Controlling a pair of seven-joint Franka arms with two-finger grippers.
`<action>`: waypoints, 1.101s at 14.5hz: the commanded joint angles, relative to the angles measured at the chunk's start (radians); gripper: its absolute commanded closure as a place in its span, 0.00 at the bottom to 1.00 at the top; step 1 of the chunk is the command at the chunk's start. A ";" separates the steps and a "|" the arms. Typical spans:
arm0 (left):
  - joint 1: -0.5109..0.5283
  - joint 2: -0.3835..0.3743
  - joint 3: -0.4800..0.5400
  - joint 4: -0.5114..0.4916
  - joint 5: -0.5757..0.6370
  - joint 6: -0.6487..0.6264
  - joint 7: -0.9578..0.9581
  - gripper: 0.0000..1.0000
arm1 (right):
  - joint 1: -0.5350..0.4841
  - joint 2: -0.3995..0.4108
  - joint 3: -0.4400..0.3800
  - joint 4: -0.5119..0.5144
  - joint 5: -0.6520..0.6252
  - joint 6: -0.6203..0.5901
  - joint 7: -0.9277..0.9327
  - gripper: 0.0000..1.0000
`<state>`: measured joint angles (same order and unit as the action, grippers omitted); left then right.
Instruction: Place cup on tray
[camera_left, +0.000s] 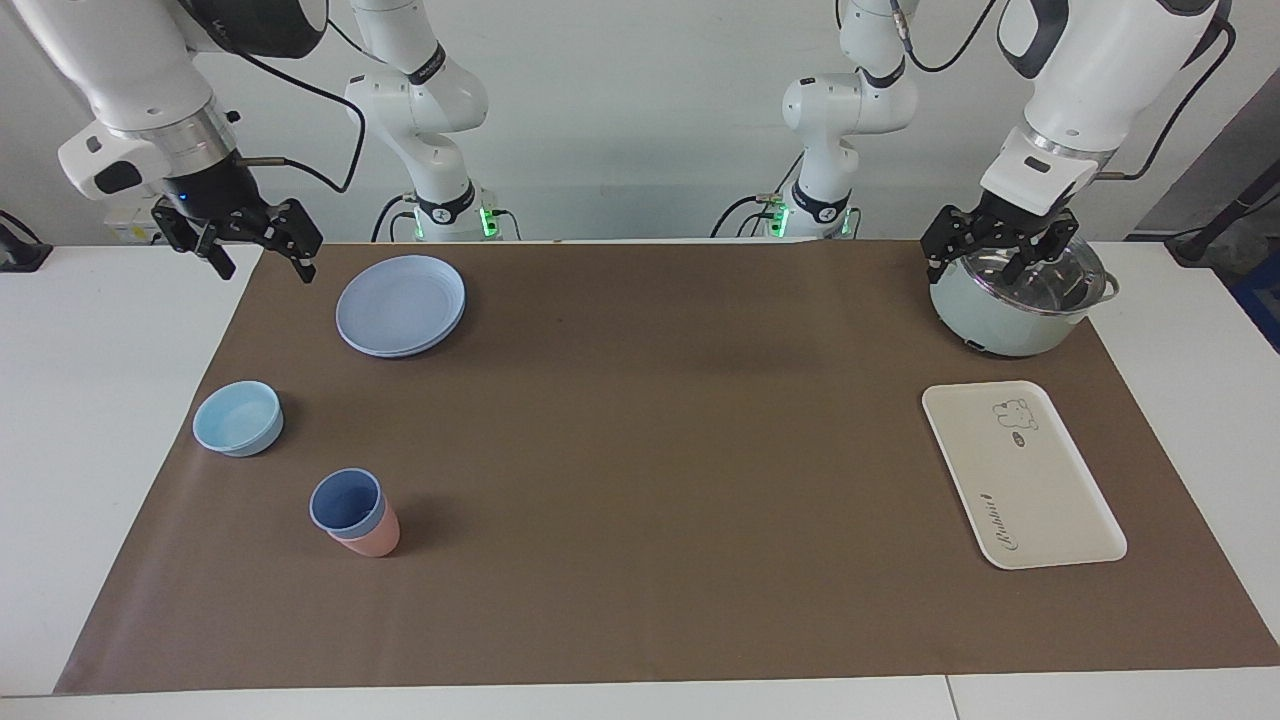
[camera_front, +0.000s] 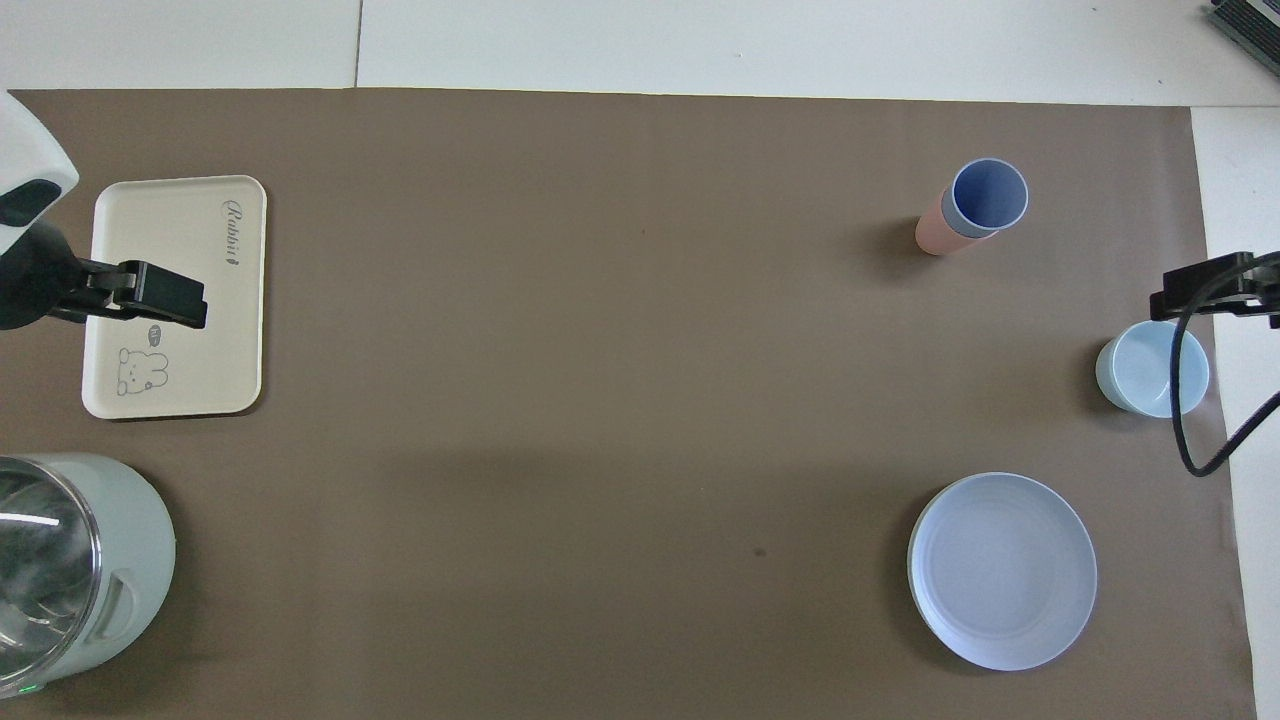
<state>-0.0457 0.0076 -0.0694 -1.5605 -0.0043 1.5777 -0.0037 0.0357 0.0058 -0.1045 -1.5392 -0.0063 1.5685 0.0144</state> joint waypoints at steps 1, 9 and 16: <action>0.007 -0.021 -0.001 -0.027 -0.011 0.010 0.005 0.00 | -0.005 -0.020 0.003 -0.018 -0.008 0.001 0.018 0.00; 0.006 -0.021 -0.001 -0.027 -0.011 0.010 0.005 0.00 | 0.000 -0.043 0.006 -0.091 -0.004 0.102 -0.079 0.00; 0.007 -0.021 -0.001 -0.027 -0.011 0.010 0.005 0.00 | -0.109 0.022 0.005 -0.233 0.060 0.471 -0.652 0.00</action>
<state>-0.0457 0.0076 -0.0694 -1.5605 -0.0043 1.5777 -0.0037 -0.0310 0.0115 -0.1059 -1.7317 0.0054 1.9610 -0.4837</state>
